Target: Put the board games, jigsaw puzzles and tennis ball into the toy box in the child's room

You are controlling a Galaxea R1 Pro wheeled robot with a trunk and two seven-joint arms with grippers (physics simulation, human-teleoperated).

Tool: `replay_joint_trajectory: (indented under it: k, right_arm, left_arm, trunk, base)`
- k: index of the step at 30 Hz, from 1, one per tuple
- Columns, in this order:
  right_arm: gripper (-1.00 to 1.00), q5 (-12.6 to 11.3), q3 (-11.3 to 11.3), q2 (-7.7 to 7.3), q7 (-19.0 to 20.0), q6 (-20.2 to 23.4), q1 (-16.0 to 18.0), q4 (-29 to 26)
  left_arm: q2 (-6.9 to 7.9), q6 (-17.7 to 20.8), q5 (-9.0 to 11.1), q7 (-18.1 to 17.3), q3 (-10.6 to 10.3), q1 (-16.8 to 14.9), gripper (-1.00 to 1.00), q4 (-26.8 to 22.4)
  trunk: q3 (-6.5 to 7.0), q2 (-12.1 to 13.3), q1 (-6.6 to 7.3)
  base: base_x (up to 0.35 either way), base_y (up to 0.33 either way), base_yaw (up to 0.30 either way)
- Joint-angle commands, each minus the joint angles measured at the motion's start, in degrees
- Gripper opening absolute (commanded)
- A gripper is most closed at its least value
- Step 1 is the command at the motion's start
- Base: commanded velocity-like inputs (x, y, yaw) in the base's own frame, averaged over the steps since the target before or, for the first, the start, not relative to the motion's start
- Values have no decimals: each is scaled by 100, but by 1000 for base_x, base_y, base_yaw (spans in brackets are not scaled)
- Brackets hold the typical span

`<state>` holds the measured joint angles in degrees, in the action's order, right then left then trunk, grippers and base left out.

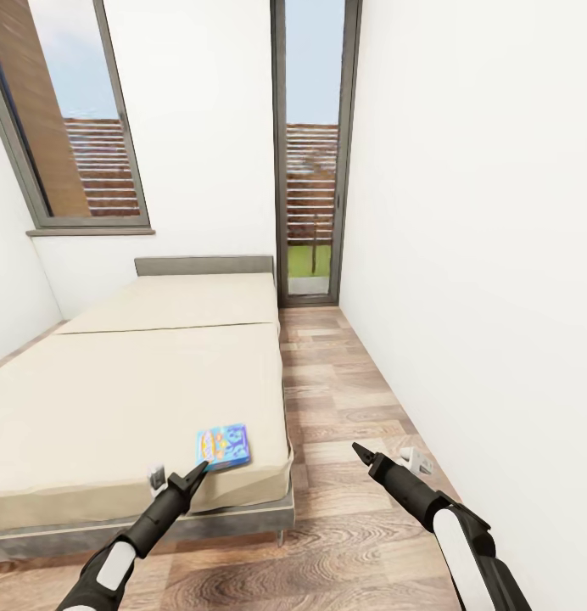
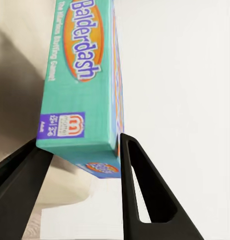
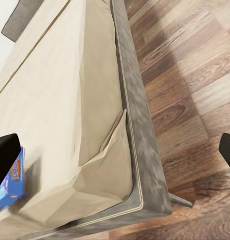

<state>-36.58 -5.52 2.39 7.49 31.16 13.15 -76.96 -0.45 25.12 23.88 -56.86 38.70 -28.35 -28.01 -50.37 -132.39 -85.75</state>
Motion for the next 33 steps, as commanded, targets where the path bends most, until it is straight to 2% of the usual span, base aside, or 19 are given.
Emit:
replay_joint_trajectory:
  k: [1, 9, 12, 16, 20, 22, 23, 25, 26, 28, 29, 33]
  right_arm:
    - [100, -7, -19, 7, 24, 39, 4, -3]
    - [100, -7, -25, 1, 39, 39, 4, -3]
    - [100, -5, -27, -1, 90, 39, 4, -3]
    - [100, 0, -28, -2, 131, 39, 4, -3]
    - [100, -4, -28, -8, 144, 39, 4, -5]
    - [100, -6, -28, -14, 146, 39, 4, -9]
    - [100, -4, -26, -15, 146, 39, 4, -10]
    - [100, -4, -22, -14, 147, 39, 4, -11]
    - [100, -5, -22, -13, 147, 39, 4, -11]
    - [100, -6, -20, -12, 147, 39, 4, -12]
    - [100, -7, -20, -12, 147, 39, 4, -12]
    - [100, -5, -20, -11, 147, 39, 4, -12]
  left_arm:
    - [-2, 45, -4, -78, 9, -4, -100, -2]
    - [5, 45, -7, -269, -28, -4, -100, -5]
    - [9, 55, -12, -486, -33, -4, -100, -35]
    - [35, 197, -77, -983, -113, -4, -100, -75]
    - [352, 563, -251, -1415, -568, -3, -100, -276]
    - [560, 893, -300, -1643, -963, -4, -100, -455]
    - [617, 1004, -308, -1701, -1052, -4, -100, -511]
    - [880, 1465, -327, -1911, -1351, -4, -100, -791]
    - [947, 1564, -330, -1952, -1410, -2, -100, -867]
    - [1207, 1852, -336, -2090, -1569, 2, -100, -1125]
    - [1270, 1907, -337, -2121, -1591, 2, -100, -1167]
    - [1724, 2427, -339, -2352, -1717, 2, -100, -1324]
  trunk:
    - [-6, -2, 1]
    - [-6, -2, 1]
    - [-6, -2, 1]
    - [-6, -2, 1]
    - [-6, -2, 1]
    - [-6, -2, 1]
    - [-6, -2, 1]
    - [-6, -2, 1]
    - [-6, -2, 1]
    - [-6, -2, 1]
    - [-6, -2, 1]
    - [-6, -2, 1]
  base:
    - [0, 0, 0]
    - [0, 0, 0]
    - [0, 0, 0]
    - [0, 0, 0]
    - [0, 0, 0]
    - [0, 0, 0]
    - [0, 0, 0]
    - [0, 0, 0]
    - [0, 0, 0]
    - [0, 0, 0]
    - [0, 0, 0]
    - [0, 0, 0]
